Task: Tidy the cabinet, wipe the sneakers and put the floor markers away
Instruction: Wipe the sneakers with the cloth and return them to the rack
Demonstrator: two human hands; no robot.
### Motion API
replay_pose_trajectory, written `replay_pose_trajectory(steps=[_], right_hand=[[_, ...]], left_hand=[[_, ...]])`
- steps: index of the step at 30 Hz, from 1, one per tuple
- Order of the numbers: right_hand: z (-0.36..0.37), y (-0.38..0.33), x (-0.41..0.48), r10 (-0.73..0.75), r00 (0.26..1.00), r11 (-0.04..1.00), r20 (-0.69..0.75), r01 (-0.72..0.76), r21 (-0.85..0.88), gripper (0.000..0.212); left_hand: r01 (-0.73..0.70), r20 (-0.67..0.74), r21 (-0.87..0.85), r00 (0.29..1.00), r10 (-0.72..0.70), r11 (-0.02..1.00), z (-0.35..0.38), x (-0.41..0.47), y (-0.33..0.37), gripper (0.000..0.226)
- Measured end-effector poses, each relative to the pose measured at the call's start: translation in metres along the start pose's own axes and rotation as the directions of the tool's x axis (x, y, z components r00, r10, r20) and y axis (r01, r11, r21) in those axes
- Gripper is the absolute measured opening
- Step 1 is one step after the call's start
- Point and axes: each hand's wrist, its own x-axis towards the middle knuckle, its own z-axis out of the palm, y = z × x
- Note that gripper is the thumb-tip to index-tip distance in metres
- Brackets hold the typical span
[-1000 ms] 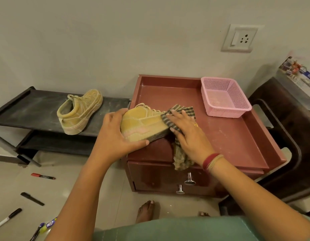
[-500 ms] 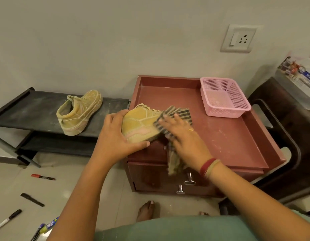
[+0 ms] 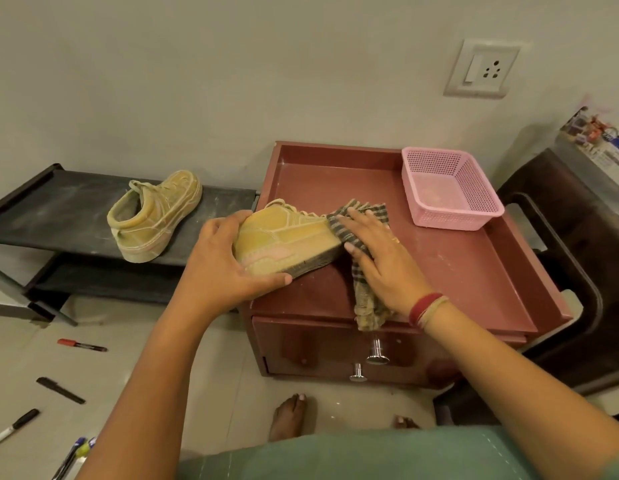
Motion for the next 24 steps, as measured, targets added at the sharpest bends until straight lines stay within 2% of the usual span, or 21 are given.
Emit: replay_pose_trajectory(steps=[4, 5, 8, 11, 12, 15, 16, 18, 19, 20, 22, 24], right_hand=[[0.002, 0.003, -0.004, -0.181, 0.981, 0.983, 0.069, 0.183, -0.02, 0.046], [0.001, 0.007, -0.004, -0.16, 0.985, 0.987, 0.06, 0.159, 0.01, 0.045], [-0.005, 0.016, 0.0, 0.027, 1.0, 0.993, -0.002, -0.027, 0.119, 0.044], [-0.001, 0.013, -0.005, -0.085, 0.996, 0.99, 0.04, 0.079, 0.12, 0.042], [-0.001, 0.014, -0.005, -0.082, 0.996, 0.987, 0.047, 0.075, 0.142, 0.041], [-0.007, 0.017, 0.001, 0.118, 0.992, 0.962, -0.046, -0.103, 0.252, 0.045], [-0.007, 0.015, 0.001, 0.128, 0.99, 0.969, -0.051, -0.114, 0.22, 0.046], [-0.006, 0.013, -0.003, 0.059, 0.998, 0.994, 0.013, -0.06, 0.097, 0.043], [-0.006, 0.018, -0.004, 0.06, 0.998, 0.993, 0.033, -0.063, 0.098, 0.043], [-0.009, 0.025, -0.003, 0.123, 0.992, 0.976, 0.007, -0.122, 0.179, 0.041], [-0.022, 0.04, 0.004, 0.367, 0.923, 0.857, -0.115, -0.288, 0.428, 0.039], [-0.036, 0.043, 0.008, 0.453, 0.862, 0.82, -0.228, -0.302, 0.486, 0.037]], left_hand=[[-0.012, 0.016, 0.007, 1.0, 0.012, 1.0, 0.0, -0.001, 0.0, 0.108], [-0.01, 0.015, 0.006, 1.0, 0.01, 1.0, 0.0, -0.001, -0.001, 0.108], [-0.01, 0.017, 0.004, 1.0, 0.009, 1.0, 0.0, 0.0, -0.001, 0.108], [-0.024, 0.009, -0.012, 1.0, 0.024, 1.0, 0.0, 0.0, -0.003, 0.107], [-0.025, 0.006, -0.016, 1.0, 0.025, 1.0, 0.0, 0.0, -0.003, 0.107], [-0.034, 0.005, -0.015, 0.999, 0.034, 0.999, 0.001, 0.0, -0.003, 0.107], [-0.037, 0.007, -0.011, 0.999, 0.037, 0.999, 0.0, -0.001, -0.003, 0.107], [-0.043, 0.016, -0.01, 0.999, 0.044, 0.999, -0.001, -0.001, -0.004, 0.107], [-0.042, 0.021, -0.014, 0.999, 0.043, 0.999, -0.003, -0.001, -0.004, 0.108], [-0.04, 0.028, -0.018, 0.999, 0.04, 0.999, -0.005, -0.001, -0.005, 0.111], [-0.031, 0.042, -0.021, 0.999, 0.032, 0.999, -0.01, -0.002, -0.006, 0.114], [-0.017, 0.058, -0.022, 0.998, 0.018, 1.0, -0.013, -0.001, -0.008, 0.116]])
